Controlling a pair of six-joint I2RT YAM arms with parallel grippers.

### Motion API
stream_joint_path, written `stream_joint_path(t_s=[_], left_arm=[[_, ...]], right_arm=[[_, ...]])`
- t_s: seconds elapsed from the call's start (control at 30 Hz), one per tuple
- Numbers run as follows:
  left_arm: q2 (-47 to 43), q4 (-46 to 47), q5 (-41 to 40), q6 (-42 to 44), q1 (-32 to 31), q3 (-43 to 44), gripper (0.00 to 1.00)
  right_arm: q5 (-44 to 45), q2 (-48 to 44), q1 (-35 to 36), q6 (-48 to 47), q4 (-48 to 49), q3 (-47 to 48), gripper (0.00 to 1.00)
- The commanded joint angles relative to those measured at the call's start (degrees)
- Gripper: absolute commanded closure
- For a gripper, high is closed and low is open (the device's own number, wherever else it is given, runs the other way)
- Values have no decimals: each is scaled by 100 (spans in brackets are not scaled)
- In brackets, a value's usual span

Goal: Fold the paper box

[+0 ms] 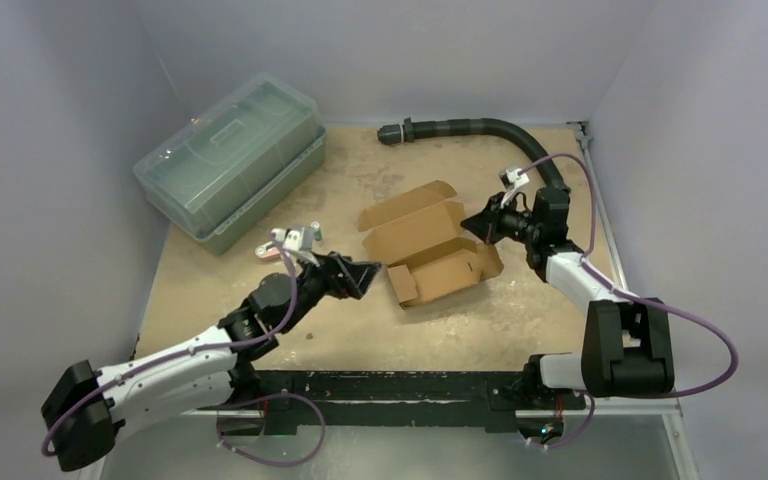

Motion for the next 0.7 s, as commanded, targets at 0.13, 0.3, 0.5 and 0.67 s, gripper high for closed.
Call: stream_joint_path(t_s=[0.13, 0.3, 0.5, 0.67], left_arm=[[-391, 1278, -765, -759, 25, -1522, 5], [842, 2012, -888, -375, 30, -1096, 5], [2332, 3819, -636, -281, 501, -1042, 15], [3261, 4910, -189, -513, 918, -984, 27]], right_arm=[[-531, -38, -35, 88, 754, -113, 100], [-772, -64, -84, 64, 896, -195, 100], [-965, -47, -156, 70, 1024, -253, 100], [-1001, -7, -172, 87, 1045, -254, 100]])
